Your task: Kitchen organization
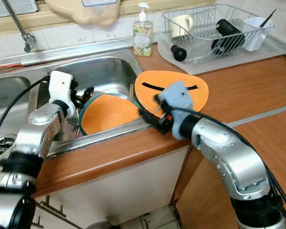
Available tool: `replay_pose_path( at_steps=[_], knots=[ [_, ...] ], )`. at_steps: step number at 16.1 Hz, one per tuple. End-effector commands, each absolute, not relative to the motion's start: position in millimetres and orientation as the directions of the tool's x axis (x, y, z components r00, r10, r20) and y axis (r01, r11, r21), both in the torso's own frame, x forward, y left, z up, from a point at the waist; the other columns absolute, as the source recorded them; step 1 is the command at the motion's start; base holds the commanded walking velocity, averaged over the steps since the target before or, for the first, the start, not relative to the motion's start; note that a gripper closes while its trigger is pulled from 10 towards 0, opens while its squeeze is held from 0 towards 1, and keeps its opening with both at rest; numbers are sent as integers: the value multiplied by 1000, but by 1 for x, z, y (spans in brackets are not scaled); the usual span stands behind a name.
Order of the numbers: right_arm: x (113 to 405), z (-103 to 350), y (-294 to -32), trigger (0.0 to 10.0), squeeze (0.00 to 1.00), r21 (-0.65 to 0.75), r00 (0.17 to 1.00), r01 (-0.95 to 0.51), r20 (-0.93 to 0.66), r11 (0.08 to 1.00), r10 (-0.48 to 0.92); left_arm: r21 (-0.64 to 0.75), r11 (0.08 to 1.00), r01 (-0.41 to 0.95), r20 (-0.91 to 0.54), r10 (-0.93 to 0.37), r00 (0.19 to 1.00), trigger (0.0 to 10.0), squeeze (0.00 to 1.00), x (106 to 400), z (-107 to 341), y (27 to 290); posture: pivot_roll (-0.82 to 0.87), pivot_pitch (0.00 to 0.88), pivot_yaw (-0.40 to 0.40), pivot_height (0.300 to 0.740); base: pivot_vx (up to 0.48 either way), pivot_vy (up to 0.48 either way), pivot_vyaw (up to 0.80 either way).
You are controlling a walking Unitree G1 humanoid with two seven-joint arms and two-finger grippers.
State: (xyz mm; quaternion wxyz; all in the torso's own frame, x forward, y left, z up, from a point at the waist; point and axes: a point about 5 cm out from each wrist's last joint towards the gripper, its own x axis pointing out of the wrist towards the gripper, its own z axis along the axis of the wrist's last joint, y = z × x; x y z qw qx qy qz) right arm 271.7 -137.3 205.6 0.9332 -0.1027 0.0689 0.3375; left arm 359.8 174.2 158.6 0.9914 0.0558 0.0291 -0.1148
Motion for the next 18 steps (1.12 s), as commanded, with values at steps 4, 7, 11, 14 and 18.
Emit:
replay_pose_path(
  at_steps=[4, 7, 11, 14, 18],
  knots=[
    [284, 218, -150, 10000, 0, -167, 857, -514, -121, 841, 500, 69, 973, 219, 30, -221, 975, 10000, 859, 351, 172, 177, -55, 0, 94, 740, 0, 0, 0],
    [295, 220, -178, 10000, 0, -125, 958, -284, -75, 951, 276, 36, 946, 321, 127, -323, 938, 10000, 0, 330, 183, 170, -52, 0, 82, 740, 0, 0, 0],
    [302, 211, -206, 10000, 965, -50, 991, -94, -102, 994, 88, 6, 896, 444, 125, -441, 889, 10000, 0, 306, 178, 156, -41, 0, 87, 740, 0, 0, 0],
    [305, 203, -224, 10000, 1000, 16, 990, -8, -140, 1000, 10, -25, 862, 506, 108, -501, 859, 10000, 1000, 292, 173, 146, -36, 0, 84, 740, 0, 0, 0],
    [312, 184, -232, 10000, 1000, 144, 964, 41, -265, 989, -2, -108, 861, 497, 19, -498, 867, 10000, 1000, 297, 160, 137, -33, 0, 74, 740, 0, 0, 0]
  ],
)
